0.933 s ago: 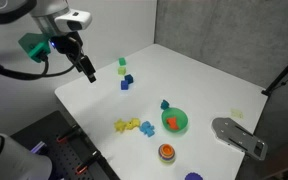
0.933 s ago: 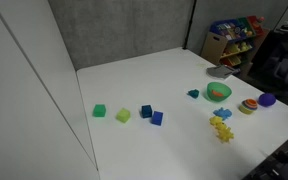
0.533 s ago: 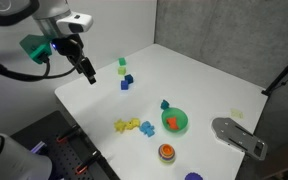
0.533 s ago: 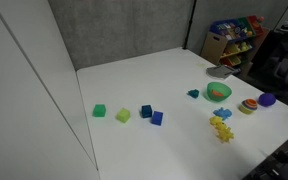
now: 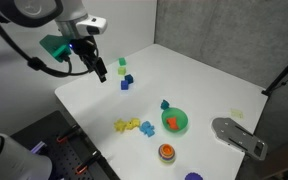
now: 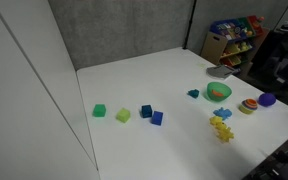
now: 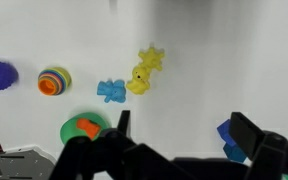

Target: Remove the orange toy from the green bowl and drop it on the table

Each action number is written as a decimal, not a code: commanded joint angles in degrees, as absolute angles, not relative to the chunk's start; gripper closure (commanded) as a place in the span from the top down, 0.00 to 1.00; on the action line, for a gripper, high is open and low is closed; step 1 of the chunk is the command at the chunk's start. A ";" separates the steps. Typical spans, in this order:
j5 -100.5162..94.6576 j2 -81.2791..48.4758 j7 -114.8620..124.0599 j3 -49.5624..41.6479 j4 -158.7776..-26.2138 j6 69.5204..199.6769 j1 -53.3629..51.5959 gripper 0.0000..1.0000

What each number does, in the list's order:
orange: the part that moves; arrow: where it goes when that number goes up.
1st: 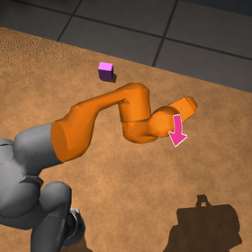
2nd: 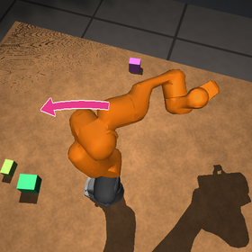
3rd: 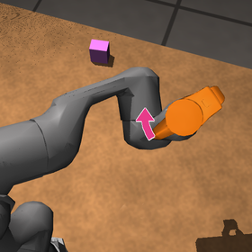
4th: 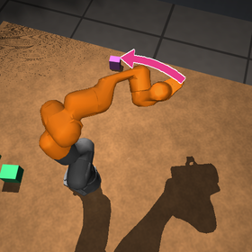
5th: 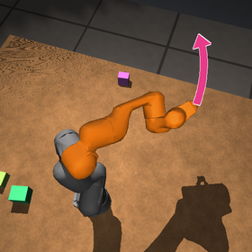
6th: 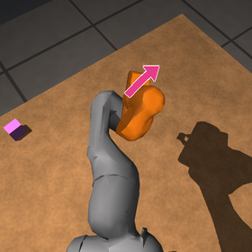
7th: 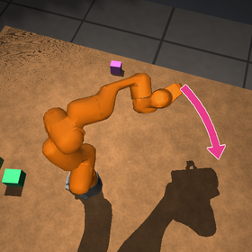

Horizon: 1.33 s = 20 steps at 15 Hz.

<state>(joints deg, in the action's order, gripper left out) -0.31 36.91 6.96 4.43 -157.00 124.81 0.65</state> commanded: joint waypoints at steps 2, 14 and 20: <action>0.44 22.76 7.48 2.50 -149.86 130.67 1.68 1.00; -0.78 -10.56 7.65 -3.39 -127.38 139.88 4.09 1.00; -0.91 -25.59 8.23 -5.93 -115.86 142.28 4.16 1.00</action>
<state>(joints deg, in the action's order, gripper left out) -0.31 -18.69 7.10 -4.88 -122.65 142.01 4.09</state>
